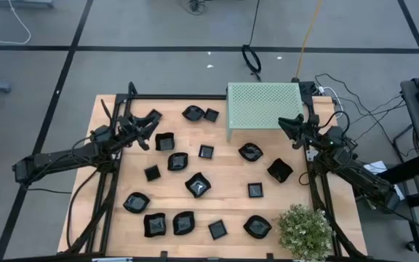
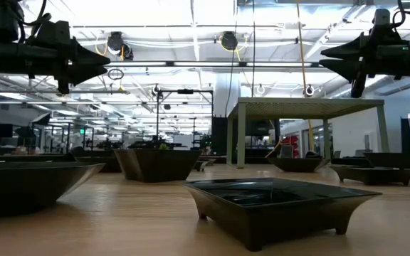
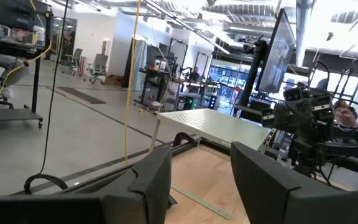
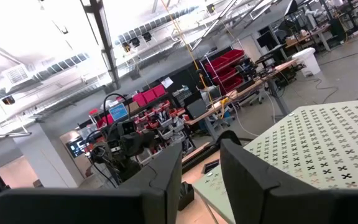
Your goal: Pick & Place Mini shaped plates
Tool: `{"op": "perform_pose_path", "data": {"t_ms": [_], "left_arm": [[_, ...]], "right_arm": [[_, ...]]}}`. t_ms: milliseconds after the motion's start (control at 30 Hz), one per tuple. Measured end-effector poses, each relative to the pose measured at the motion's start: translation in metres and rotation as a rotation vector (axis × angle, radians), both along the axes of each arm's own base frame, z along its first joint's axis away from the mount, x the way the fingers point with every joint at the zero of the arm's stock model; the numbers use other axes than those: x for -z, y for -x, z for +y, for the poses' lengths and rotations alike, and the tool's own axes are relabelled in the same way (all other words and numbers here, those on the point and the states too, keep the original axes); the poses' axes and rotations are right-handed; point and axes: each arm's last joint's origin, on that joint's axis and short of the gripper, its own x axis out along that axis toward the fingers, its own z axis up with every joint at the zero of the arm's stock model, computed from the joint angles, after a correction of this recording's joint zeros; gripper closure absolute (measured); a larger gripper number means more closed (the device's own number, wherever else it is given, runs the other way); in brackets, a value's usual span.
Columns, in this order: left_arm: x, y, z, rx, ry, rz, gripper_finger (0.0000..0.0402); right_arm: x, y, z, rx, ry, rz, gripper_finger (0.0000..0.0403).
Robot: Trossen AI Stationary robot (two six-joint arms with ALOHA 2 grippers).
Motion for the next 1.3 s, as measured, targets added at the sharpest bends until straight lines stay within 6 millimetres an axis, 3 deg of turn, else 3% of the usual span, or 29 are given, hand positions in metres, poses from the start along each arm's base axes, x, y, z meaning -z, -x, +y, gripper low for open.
{"op": "perform_pose_path", "data": {"t_ms": [1300], "left_arm": [[-0.0001, 0.0000, 0.0000, 0.000, 0.000, 0.000, 0.0231]], "right_arm": [[0.0000, 0.0000, 0.0000, 0.000, 0.000, 0.000, 0.0305]]}}
